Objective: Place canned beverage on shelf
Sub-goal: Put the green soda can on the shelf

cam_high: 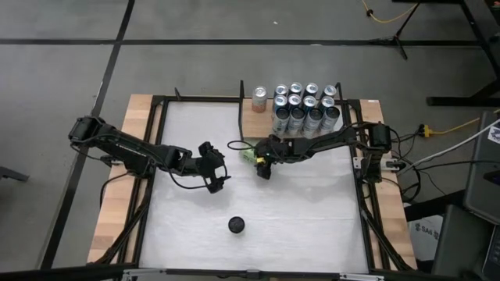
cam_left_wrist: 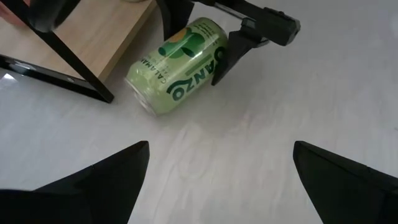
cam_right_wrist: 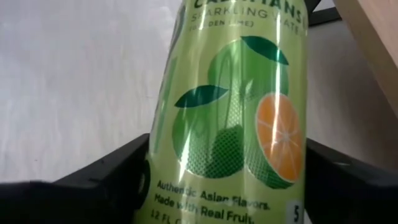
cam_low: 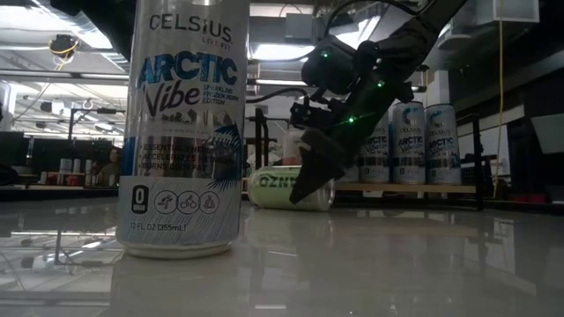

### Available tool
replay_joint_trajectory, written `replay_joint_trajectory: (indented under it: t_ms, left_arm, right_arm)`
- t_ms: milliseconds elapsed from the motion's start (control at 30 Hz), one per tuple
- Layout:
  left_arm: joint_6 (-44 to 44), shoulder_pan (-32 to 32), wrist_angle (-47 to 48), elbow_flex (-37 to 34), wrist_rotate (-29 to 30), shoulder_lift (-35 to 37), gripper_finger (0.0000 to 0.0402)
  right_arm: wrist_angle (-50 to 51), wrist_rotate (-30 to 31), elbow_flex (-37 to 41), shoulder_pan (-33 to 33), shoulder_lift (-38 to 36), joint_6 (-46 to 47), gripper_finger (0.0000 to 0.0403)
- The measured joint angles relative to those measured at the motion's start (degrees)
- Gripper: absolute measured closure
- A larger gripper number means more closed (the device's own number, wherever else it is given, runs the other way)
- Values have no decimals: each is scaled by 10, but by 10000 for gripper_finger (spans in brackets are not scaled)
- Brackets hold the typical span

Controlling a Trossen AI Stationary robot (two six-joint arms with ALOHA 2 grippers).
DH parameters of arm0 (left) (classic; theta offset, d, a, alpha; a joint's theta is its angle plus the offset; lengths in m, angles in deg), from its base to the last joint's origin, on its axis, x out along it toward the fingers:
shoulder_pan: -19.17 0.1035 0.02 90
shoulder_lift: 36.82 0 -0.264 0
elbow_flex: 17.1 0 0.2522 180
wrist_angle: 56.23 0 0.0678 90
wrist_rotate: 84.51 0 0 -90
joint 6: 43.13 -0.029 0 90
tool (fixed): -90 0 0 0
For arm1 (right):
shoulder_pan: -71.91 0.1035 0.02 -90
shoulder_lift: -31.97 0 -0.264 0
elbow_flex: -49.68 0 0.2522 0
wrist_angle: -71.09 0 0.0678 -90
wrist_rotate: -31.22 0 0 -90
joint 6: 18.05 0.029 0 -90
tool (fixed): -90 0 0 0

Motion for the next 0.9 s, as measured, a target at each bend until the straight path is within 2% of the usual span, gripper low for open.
replay_joint_trajectory:
  t_ms: [200, 467, 900]
  left_arm:
    - [0, 0, 0, 0, 0, 0, 13]
    - [0, 0, 1, 2, 0, 0, 13]
    - [-3, -1, 3, 23, -10, 10, 13]
  right_arm:
    - [3, -2, -1, 0, 3, 25, 108]
    - [-16, -16, -2, 0, 9, 60, 100]
    - [-111, -97, 0, 0, 12, 75, 106]
